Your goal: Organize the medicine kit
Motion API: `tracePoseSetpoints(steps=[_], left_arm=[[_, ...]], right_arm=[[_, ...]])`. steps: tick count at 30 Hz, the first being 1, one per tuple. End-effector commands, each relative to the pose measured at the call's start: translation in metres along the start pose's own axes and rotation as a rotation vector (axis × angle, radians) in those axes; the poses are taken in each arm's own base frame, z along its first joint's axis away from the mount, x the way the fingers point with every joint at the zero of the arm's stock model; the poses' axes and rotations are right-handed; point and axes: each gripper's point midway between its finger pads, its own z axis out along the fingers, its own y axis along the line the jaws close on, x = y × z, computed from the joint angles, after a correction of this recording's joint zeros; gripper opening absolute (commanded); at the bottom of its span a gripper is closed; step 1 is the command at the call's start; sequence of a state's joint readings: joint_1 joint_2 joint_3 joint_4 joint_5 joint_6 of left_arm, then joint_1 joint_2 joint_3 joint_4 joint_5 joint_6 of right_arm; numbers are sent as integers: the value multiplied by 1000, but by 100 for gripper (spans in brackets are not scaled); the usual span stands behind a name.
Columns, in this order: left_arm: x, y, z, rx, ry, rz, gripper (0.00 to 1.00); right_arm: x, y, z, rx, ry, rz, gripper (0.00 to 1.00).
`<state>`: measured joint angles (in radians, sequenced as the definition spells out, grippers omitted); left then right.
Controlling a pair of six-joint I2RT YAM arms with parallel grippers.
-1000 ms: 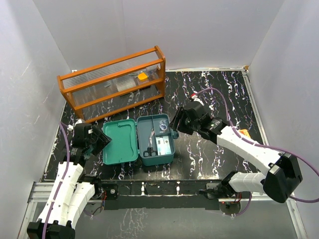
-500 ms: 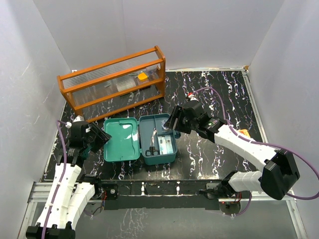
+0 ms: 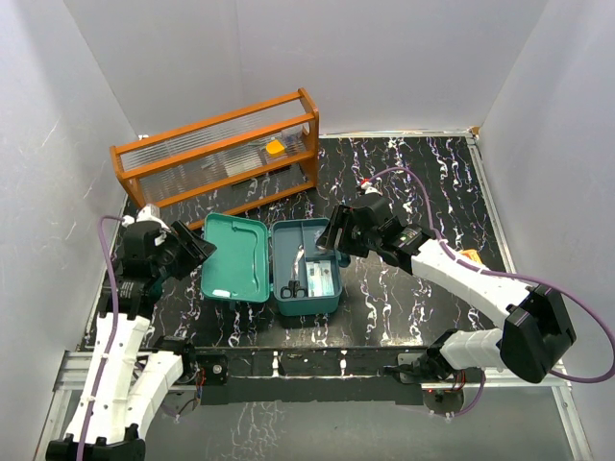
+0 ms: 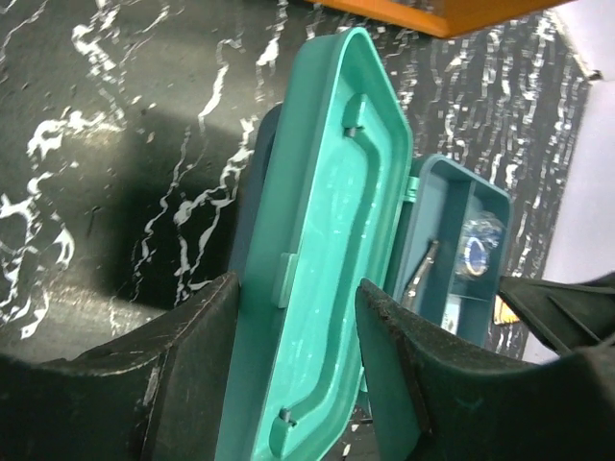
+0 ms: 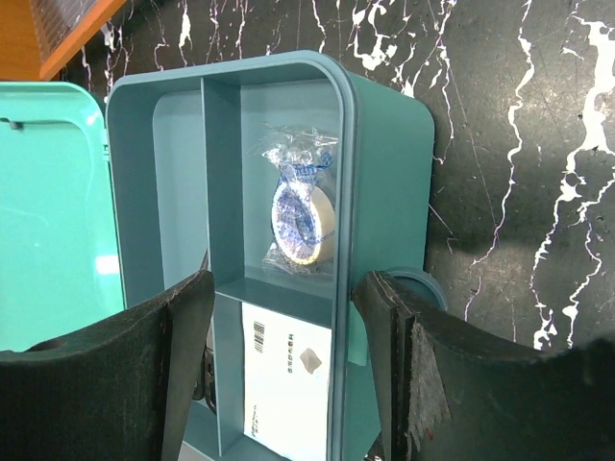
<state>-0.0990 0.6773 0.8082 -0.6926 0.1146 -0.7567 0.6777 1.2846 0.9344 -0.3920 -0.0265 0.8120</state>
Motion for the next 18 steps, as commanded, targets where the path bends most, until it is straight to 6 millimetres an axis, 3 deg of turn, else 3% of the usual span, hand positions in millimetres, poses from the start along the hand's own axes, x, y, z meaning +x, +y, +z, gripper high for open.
tracePoseSetpoints(steps=[1, 10, 18], left_arm=[[0, -49, -16, 220, 65, 63, 50], [10, -65, -12, 320, 135, 81, 50], [10, -73, -11, 359, 154, 83, 50]], right_arm=[[-9, 16, -6, -59, -32, -19, 61], [-38, -1, -20, 61, -165, -50, 61], [-27, -2, -14, 61, -106, -77, 57]])
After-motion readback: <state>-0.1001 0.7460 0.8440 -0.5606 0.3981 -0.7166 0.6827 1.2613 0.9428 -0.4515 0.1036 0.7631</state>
